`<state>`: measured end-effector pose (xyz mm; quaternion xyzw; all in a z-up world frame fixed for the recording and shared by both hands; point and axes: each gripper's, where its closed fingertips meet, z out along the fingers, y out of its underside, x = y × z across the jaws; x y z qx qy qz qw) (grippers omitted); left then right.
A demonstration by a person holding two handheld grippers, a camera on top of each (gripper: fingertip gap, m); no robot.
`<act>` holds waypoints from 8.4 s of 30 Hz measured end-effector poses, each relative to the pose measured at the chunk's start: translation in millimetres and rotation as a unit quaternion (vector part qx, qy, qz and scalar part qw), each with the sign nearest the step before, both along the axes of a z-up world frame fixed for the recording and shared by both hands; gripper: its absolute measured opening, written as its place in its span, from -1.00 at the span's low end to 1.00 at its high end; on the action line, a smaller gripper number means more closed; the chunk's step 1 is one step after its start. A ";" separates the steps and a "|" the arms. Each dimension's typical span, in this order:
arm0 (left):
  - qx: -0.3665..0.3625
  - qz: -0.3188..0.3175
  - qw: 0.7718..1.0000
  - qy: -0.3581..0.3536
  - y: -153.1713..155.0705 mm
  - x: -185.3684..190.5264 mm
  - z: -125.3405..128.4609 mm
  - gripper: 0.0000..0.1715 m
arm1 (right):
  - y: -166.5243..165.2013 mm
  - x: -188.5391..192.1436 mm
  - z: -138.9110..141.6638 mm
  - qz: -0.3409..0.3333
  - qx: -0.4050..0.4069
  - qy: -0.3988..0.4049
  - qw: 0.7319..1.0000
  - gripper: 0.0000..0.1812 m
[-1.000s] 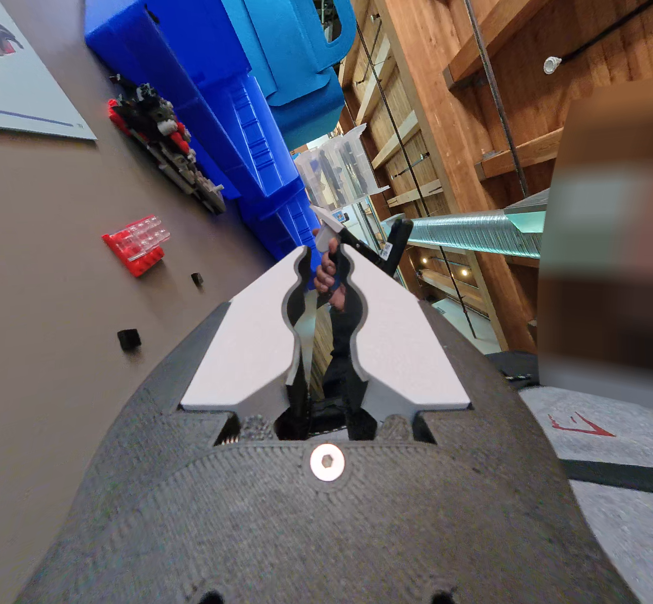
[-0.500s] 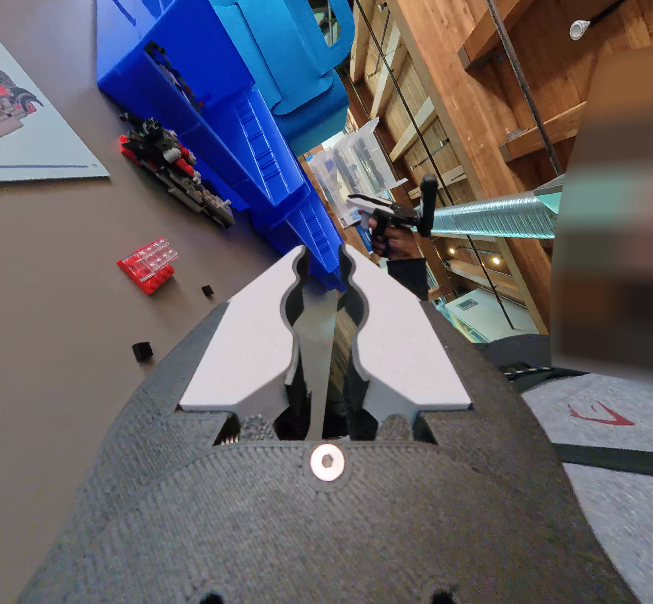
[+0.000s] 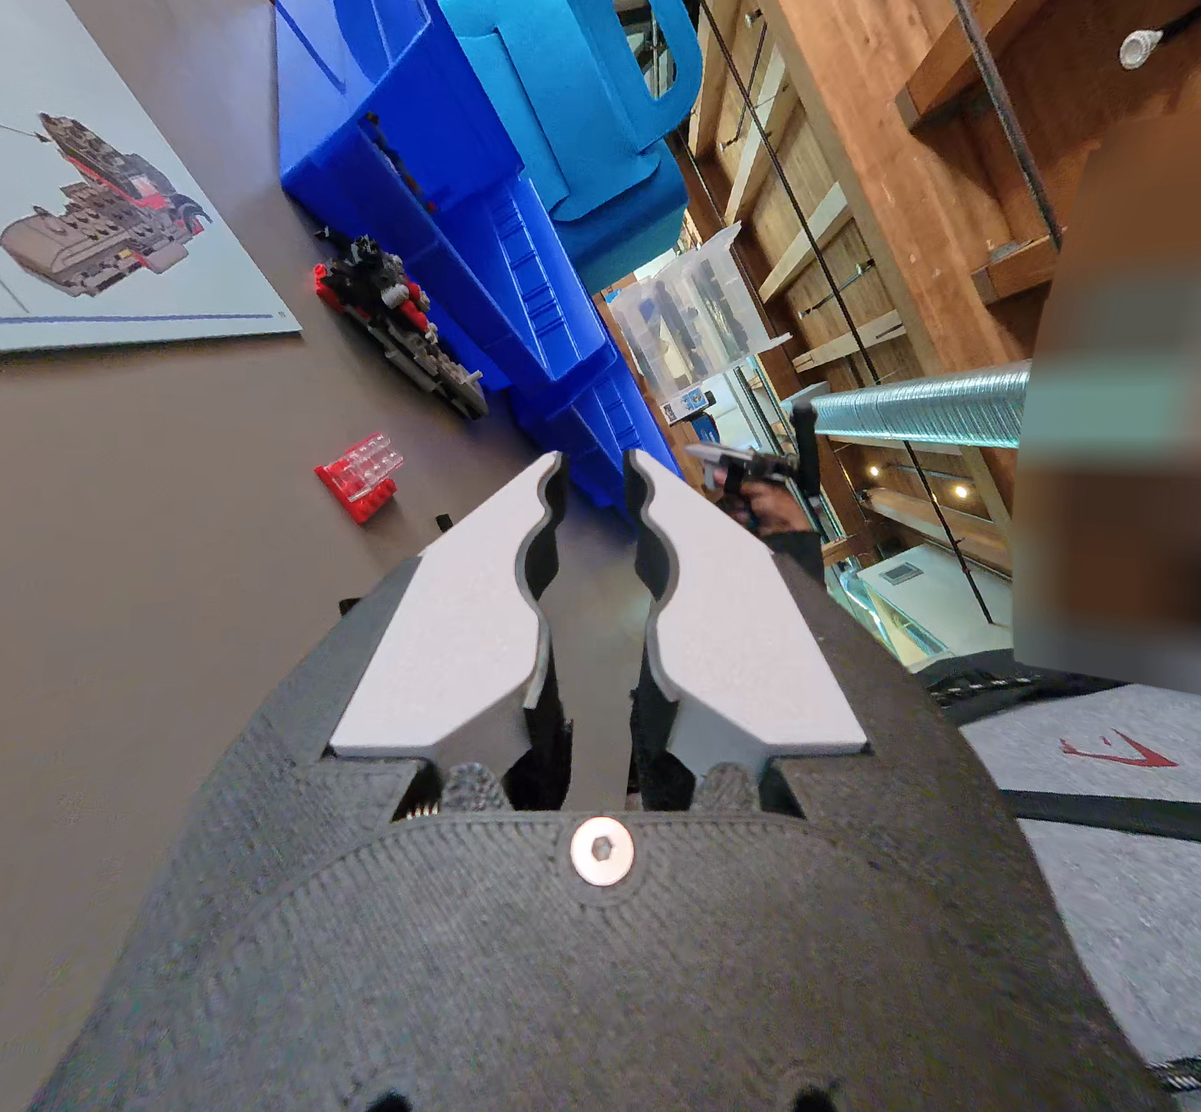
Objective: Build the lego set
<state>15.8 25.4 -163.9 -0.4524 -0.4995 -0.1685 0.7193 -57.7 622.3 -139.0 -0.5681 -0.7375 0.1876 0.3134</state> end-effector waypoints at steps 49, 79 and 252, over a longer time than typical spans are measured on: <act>0.030 -0.011 0.999 0.032 -3.1 26.3 9.7 -0.80 | 73.7 -79.9 -111.6 -0.163 -0.044 -0.347 0.923 -0.75; 0.009 0.015 0.999 0.049 -24.6 25.2 14.7 -0.80 | -250.5 -54.6 76.0 0.293 -0.138 -0.082 0.943 -0.88; 0.159 -0.151 0.974 0.056 16.2 -113.2 58.7 -0.78 | -580.4 -38.0 32.4 0.544 -0.379 0.221 0.715 -0.69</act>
